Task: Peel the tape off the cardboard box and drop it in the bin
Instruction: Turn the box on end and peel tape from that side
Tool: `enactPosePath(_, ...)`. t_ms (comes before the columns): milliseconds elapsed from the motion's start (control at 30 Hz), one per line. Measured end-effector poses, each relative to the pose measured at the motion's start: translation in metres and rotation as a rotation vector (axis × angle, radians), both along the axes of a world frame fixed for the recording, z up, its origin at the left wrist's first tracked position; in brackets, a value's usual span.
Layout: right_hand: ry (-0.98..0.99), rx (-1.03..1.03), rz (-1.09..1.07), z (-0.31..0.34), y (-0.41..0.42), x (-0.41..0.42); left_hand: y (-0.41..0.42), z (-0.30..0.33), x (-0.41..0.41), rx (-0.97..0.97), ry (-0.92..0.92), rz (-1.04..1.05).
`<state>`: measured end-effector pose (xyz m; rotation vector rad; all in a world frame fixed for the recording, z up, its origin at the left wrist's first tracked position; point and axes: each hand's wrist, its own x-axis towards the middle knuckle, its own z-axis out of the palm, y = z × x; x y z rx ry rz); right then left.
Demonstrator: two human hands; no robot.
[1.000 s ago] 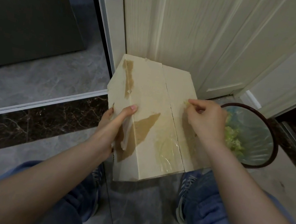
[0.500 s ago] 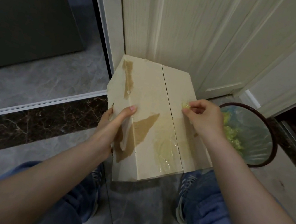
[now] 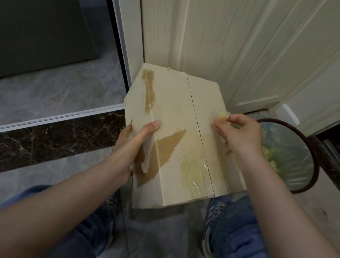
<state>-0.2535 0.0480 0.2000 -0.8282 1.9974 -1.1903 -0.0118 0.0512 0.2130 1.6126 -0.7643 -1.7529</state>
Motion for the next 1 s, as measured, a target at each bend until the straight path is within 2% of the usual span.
enactPosePath(333, 0.046, 0.006, 0.12, 0.006, 0.013, -0.012, 0.0, 0.0, -0.004, -0.018, 0.021, 0.0)
enactPosePath(600, -0.085, -0.097, -0.074, 0.014, 0.019, -0.037, 0.002, 0.003, -0.024, 0.01, 0.004, -0.05)
enactPosePath(867, -0.081, -0.033, -0.308, 0.013, 0.024, -0.101, 0.007, 0.003, -0.038, 0.02, 0.058, -0.09)
enactPosePath(1000, 0.052, 0.033, -0.318, 0.007, 0.027, -0.115, 0.004, -0.007, -0.04, 0.018, 0.028, -0.077)
